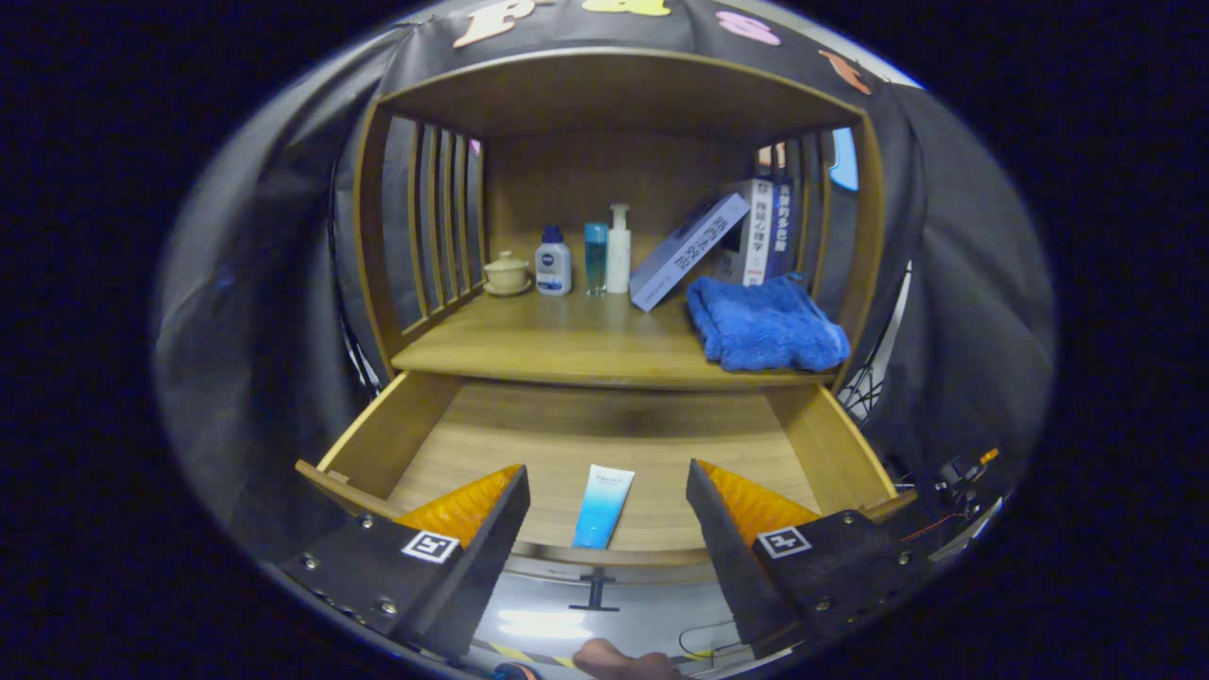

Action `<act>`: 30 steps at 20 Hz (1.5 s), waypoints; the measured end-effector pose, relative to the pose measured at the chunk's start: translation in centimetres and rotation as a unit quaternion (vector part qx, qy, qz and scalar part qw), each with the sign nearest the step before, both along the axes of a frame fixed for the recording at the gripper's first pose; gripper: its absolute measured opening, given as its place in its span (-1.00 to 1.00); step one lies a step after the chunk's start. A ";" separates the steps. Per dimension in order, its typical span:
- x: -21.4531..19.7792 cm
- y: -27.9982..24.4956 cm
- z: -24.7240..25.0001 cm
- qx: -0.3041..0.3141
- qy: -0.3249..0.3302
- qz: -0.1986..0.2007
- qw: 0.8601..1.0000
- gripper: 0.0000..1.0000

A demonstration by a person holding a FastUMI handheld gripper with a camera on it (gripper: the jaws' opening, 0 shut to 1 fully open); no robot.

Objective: Pull open the drawer, take out the items inside it, and place them on the countertop above the cabinet.

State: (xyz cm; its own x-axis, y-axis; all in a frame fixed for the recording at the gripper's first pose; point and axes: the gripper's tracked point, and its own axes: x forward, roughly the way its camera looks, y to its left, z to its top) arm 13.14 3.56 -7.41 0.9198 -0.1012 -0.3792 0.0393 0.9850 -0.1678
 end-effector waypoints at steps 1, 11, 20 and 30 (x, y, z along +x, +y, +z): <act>0.8 0.1 -0.8 0.003 0.022 0.000 1.000 0.98; 6.3 -2.6 -9.1 0.039 0.203 -0.060 0.977 0.99; 7.3 -2.7 -13.4 0.063 0.326 -0.105 0.937 0.84; 8.1 -3.4 -14.1 0.026 0.338 -0.103 0.935 -0.11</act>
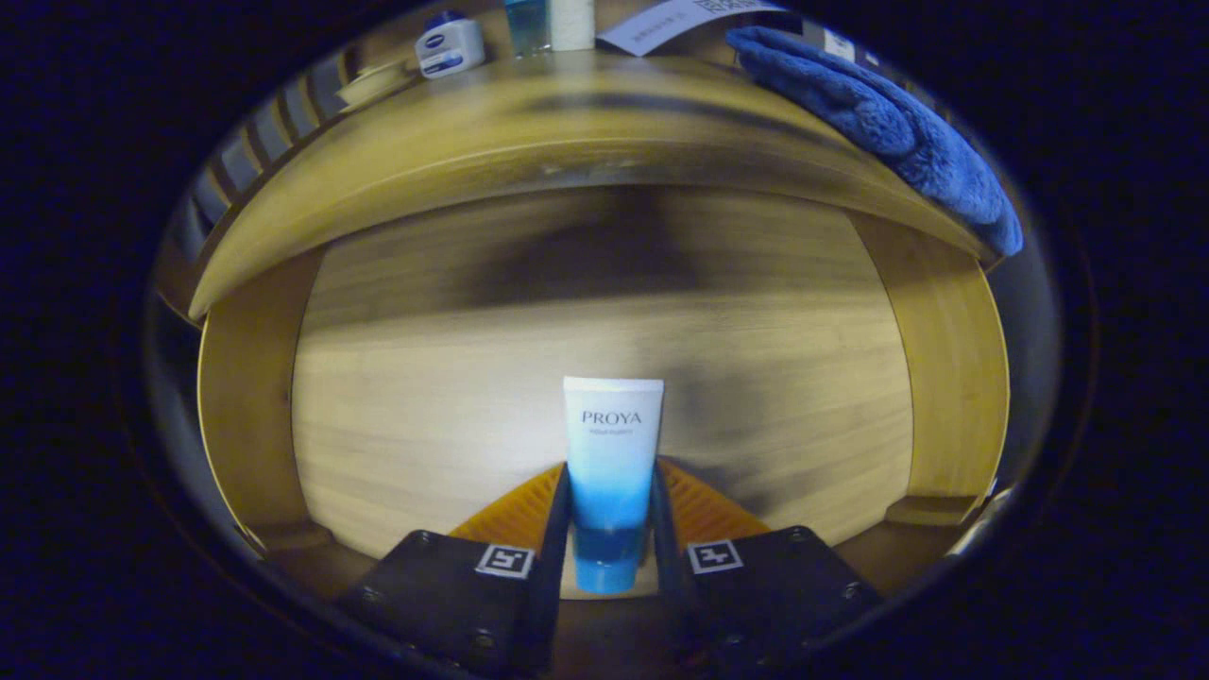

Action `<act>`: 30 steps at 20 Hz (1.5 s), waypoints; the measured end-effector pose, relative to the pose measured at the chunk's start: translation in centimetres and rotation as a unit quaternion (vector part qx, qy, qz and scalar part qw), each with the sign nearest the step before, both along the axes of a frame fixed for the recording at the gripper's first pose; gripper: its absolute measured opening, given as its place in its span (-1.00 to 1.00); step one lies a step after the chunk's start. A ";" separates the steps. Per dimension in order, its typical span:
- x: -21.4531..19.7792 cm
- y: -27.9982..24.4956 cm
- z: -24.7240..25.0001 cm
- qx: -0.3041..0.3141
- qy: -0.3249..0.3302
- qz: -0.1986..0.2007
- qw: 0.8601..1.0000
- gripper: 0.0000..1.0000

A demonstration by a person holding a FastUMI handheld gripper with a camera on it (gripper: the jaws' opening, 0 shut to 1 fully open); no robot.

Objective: Pull open the drawer, take out the items inside it, and place them on the countertop above the cabinet.

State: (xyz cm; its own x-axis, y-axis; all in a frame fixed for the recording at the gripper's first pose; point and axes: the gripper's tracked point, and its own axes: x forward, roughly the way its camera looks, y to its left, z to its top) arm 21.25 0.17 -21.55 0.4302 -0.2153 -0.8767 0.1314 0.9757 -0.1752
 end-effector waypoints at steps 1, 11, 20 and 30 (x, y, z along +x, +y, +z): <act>0.0 0.3 0.8 0.007 -0.018 0.003 1.000 -0.10; -1.1 2.2 7.8 0.026 -0.222 0.107 0.969 -0.11; -4.9 2.9 14.4 0.001 -0.395 0.134 0.909 -0.11; -1.2 3.3 23.5 -0.038 -0.485 0.108 0.867 -0.12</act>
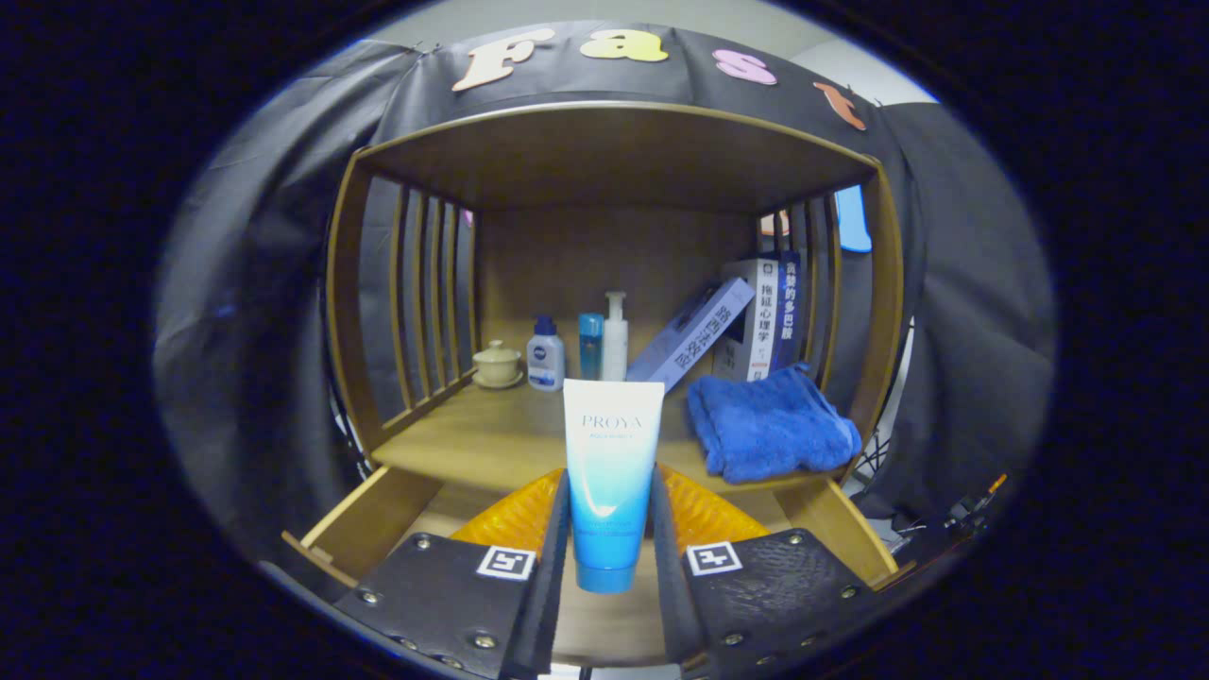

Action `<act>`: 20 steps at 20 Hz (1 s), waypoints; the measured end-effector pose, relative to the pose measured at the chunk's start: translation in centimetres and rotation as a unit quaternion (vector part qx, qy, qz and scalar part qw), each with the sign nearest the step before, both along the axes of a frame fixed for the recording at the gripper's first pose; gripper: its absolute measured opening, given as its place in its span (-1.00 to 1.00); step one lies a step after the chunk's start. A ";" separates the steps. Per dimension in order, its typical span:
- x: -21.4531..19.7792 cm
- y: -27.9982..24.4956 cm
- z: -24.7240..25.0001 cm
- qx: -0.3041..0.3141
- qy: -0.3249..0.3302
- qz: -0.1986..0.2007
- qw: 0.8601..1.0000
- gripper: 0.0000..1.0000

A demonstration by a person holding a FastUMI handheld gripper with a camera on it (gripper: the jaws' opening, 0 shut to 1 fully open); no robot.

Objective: Pull open the drawer, take out the items inside it, and place them on the countertop above the cabinet.

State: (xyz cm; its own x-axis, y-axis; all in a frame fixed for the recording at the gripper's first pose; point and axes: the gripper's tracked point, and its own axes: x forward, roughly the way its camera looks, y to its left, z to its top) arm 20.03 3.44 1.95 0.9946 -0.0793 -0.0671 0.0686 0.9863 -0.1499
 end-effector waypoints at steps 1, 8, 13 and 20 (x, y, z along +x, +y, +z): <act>0.9 -0.1 1.0 0.001 -0.012 -0.007 1.000 -0.12; 7.3 0.8 0.6 0.002 0.008 -0.009 1.000 -0.12; 10.7 0.6 -2.3 0.013 0.033 -0.026 0.999 -0.12; 14.5 -0.1 -4.0 0.025 0.044 -0.043 0.998 -0.11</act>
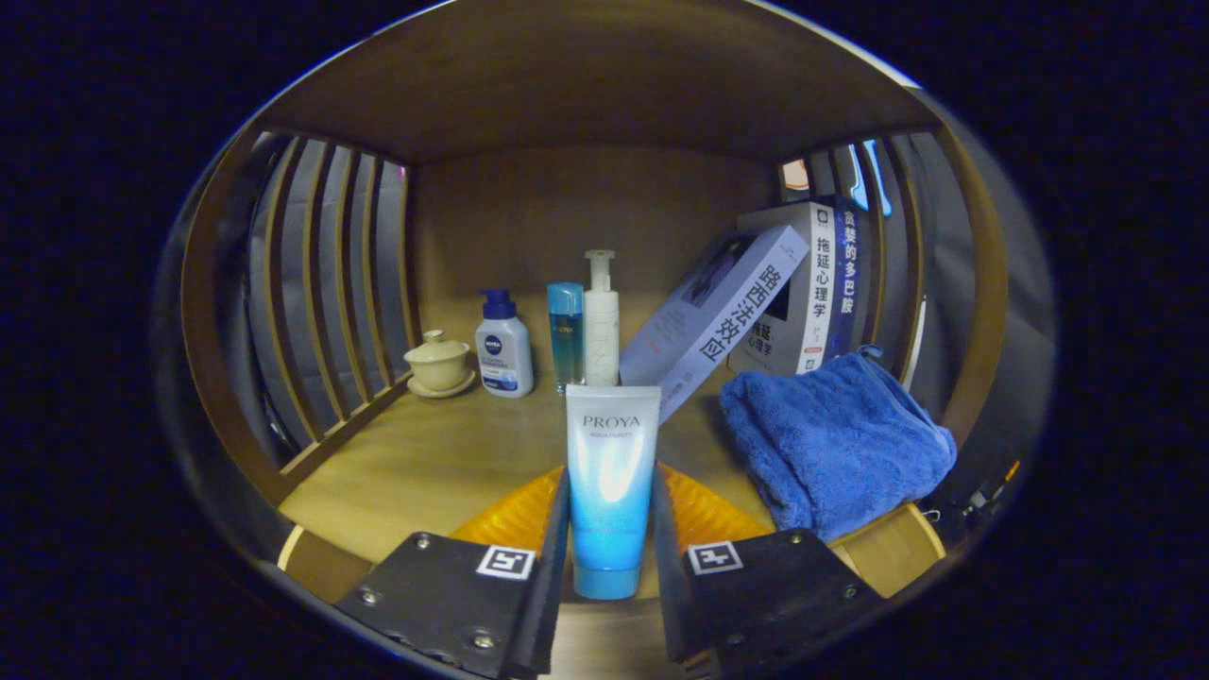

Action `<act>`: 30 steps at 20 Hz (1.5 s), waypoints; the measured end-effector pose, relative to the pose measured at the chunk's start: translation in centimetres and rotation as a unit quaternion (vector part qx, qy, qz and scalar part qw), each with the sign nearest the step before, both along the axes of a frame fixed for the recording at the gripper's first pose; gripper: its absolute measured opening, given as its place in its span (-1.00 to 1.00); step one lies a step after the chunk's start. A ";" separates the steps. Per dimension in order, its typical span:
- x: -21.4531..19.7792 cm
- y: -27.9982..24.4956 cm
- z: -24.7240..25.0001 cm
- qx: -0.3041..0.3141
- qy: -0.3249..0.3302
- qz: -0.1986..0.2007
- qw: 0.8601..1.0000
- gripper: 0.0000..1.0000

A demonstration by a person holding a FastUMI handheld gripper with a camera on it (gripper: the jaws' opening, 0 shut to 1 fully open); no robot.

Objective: Pull open the drawer, take out the items inside it, and place them on the countertop above the cabinet.

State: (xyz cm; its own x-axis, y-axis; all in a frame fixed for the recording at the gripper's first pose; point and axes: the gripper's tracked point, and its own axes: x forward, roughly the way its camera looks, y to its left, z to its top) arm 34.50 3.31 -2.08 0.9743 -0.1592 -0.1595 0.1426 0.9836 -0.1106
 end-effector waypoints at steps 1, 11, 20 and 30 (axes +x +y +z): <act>0.4 -0.1 -0.1 0.001 0.000 -0.003 1.000 -0.11; 0.0 -0.5 0.6 -0.031 -0.024 -0.018 0.999 0.76; -10.3 1.5 3.6 -0.024 -0.033 0.018 0.999 0.96; -24.1 2.1 4.7 -0.037 -0.075 0.048 0.995 0.96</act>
State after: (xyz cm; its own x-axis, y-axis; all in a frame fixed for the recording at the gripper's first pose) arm 10.40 5.45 2.67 0.9975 -0.0711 -0.0023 0.0697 0.9833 -0.1680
